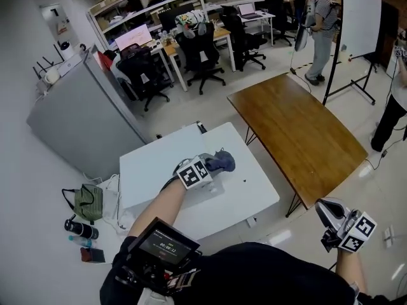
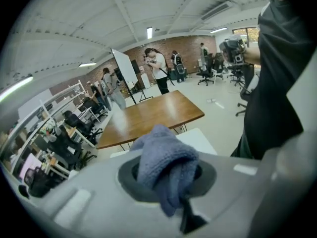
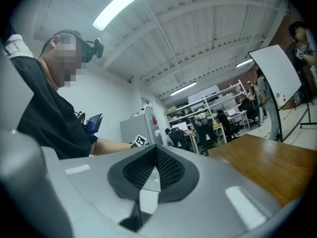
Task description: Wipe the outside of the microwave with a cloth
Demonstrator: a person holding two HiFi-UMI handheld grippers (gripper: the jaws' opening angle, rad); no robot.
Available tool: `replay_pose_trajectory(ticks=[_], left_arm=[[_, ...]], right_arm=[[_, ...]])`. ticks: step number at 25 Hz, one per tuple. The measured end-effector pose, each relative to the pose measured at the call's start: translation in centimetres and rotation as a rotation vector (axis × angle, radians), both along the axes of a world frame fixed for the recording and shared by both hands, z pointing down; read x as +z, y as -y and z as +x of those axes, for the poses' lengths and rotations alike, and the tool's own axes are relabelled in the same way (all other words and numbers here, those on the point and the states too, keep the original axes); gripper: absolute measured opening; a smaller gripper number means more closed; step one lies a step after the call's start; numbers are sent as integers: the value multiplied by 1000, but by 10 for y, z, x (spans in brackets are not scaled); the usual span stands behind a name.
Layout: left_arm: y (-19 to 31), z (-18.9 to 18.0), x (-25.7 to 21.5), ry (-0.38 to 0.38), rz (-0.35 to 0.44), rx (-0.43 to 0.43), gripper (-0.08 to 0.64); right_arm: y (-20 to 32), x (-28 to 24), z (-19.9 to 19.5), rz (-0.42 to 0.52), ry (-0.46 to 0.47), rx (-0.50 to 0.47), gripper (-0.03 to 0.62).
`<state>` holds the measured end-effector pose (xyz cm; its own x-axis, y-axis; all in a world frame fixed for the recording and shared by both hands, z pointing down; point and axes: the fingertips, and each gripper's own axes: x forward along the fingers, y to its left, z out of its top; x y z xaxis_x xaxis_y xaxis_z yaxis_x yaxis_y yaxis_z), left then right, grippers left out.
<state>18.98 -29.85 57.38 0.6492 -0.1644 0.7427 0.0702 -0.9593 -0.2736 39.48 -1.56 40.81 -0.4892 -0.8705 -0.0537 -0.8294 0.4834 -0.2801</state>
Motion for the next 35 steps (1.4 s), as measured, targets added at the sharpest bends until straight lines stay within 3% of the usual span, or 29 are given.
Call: replay_pose_trajectory(ticks=[3,6,9,12,15,19,22,24,26,28,32,35], left_arm=[[-20,32,11,32,3,63,58],[-47,38,1,-13,-6,85,58],[-68,9,-16,-65,-2,60,58],[-80,-53,-21,-114,-2,-26,58],[-90,-138,-23,-242,-83,-219,58],[-106,-289,-28,-568,-299,-607,58],[-110,-407,-16,-762,-361,-865,58],[-109,-453,-3,-832,-380,-966,58],[-106,-461,2,-883,-396,-993,58],[-103,-447,-3,-935,-411,-982,58],[-96,-415,-17,-1042,-478,-986,58],[-71,-393,-11,-1075,-536,-981,58]], right_arm=[[-10,3,22,12,27,41,5],[-5,3,16,23,40,22,5],[13,-1,-8,36,49,-47,5],[38,-7,-50,52,44,-136,5],[64,-13,-108,58,31,-223,5],[85,-20,-215,36,-6,-346,5],[94,-28,-295,8,-18,-427,5],[96,-28,-335,-4,-19,-465,5],[92,-25,-357,-16,-22,-484,5],[85,-25,-363,-35,-25,-484,5],[65,-31,-359,-70,-38,-449,5],[68,-28,-349,-74,-48,-396,5]])
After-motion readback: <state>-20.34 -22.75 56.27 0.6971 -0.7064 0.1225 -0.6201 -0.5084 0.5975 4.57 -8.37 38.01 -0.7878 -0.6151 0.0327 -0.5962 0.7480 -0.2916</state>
